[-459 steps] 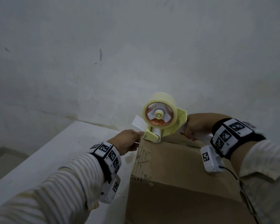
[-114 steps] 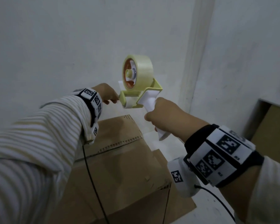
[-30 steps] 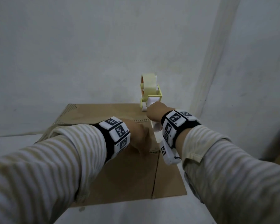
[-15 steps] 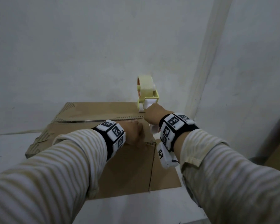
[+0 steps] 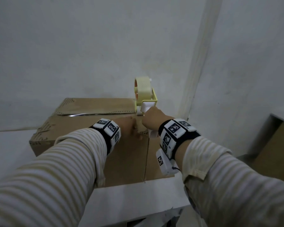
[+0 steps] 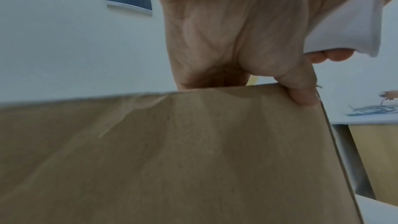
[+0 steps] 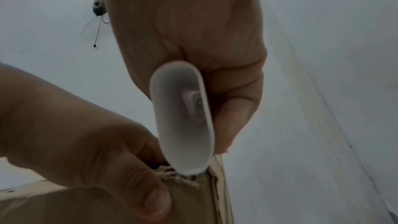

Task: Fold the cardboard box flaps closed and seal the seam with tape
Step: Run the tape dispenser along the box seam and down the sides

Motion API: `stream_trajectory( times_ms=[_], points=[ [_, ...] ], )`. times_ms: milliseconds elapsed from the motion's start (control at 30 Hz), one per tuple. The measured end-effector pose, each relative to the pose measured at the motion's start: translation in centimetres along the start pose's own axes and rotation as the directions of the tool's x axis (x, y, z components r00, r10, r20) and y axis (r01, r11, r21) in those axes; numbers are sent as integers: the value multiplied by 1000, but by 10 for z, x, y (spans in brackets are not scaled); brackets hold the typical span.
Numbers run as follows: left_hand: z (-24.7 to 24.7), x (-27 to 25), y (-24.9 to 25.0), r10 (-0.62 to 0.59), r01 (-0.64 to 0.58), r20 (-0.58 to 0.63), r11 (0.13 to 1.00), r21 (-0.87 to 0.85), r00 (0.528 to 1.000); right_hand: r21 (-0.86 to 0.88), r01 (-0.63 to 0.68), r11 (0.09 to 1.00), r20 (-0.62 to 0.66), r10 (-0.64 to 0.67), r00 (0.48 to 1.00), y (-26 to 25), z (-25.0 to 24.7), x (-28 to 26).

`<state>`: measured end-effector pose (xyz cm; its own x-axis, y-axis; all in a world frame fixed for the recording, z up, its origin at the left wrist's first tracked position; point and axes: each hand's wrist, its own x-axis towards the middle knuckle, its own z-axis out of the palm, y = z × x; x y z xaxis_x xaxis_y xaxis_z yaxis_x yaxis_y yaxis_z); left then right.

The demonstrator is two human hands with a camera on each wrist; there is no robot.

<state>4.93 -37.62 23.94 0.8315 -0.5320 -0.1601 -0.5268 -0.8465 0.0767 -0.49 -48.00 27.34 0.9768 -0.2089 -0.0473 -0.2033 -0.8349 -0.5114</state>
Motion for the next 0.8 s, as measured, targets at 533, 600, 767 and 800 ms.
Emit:
stream_trajectory(
  times_ms=[533, 600, 767, 800],
  points=[
    [26, -5, -11, 15, -26, -135, 997, -75, 991, 35, -80, 996, 6, 80, 997, 8, 2, -71],
    [26, -5, -11, 30, -41, -150, 997, -70, 988, 51, -114, 992, 21, 113, 993, 8, 2, -76],
    [32, -1, -16, 72, -80, -201, 996, -33, 977, 52, -175, 983, -17, 176, 984, 6, 6, -79],
    [34, -1, -18, 78, -82, -222, 997, -9, 972, 42, -179, 983, -25, 180, 983, 5, 7, -81]
  ],
)
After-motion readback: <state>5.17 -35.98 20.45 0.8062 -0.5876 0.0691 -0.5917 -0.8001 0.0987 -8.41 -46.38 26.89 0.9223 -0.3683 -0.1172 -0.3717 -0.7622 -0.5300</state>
